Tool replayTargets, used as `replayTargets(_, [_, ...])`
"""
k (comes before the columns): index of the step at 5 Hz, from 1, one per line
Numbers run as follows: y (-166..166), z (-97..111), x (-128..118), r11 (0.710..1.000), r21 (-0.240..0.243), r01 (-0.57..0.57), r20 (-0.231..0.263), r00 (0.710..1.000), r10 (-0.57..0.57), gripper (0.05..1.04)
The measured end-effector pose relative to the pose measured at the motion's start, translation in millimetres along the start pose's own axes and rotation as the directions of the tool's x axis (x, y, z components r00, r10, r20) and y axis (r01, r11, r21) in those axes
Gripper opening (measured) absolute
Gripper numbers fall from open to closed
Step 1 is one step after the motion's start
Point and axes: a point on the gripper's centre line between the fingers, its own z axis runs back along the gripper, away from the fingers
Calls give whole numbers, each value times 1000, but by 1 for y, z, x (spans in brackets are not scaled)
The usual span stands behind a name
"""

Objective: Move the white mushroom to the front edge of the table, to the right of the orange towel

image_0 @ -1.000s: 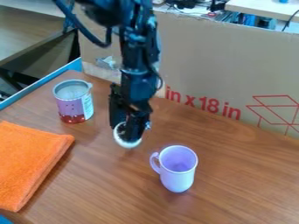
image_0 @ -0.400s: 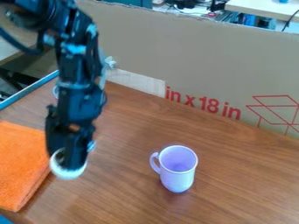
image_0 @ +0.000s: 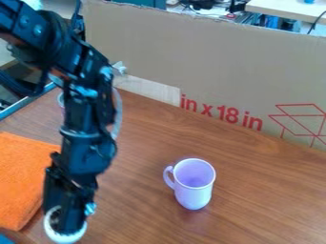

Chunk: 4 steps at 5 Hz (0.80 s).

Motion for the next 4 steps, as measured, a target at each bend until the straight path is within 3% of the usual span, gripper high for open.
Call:
replayTargets(2, [-1, -17, 11, 991, -32, 129, 10, 992, -128, 738])
replayTargets(3, [1, -20, 10, 989, -63, 134, 49, 990, -131, 791])
replayTargets(4, [2, -22, 7, 988, -66, 143, 80, 987, -138, 957])
